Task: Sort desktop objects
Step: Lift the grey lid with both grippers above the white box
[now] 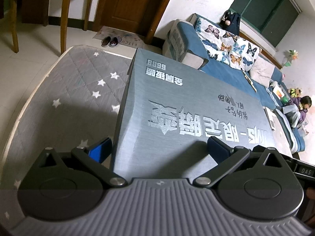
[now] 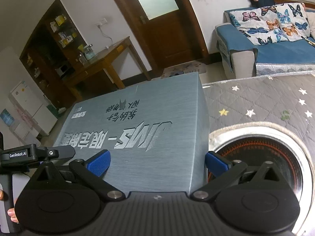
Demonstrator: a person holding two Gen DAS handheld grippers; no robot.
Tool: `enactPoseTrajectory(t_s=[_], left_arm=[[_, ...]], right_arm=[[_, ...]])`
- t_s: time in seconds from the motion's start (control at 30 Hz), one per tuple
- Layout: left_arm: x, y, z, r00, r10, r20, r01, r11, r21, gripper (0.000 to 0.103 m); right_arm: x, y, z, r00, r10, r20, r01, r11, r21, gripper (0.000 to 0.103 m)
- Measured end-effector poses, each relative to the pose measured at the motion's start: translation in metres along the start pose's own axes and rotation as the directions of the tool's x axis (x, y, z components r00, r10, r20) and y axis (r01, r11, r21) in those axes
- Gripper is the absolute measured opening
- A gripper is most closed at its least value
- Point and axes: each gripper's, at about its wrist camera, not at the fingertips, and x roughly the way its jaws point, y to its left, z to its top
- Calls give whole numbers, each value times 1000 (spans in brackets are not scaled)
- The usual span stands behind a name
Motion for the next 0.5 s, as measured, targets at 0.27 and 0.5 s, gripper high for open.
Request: enactPoseTrajectory(t_s=[0.27,0.5], left_arm=[[-30,-3,-41,1000,19,1,-19,1000,10,103],[-56,-4,-72,1000,-10,-16,9,1000,-20,103]], right_arm=[[-29,12,-35,1000,-1,6,1,1000,-15,103],[-60,18,-64,1000,-2,25,3,1000,-12,103]])
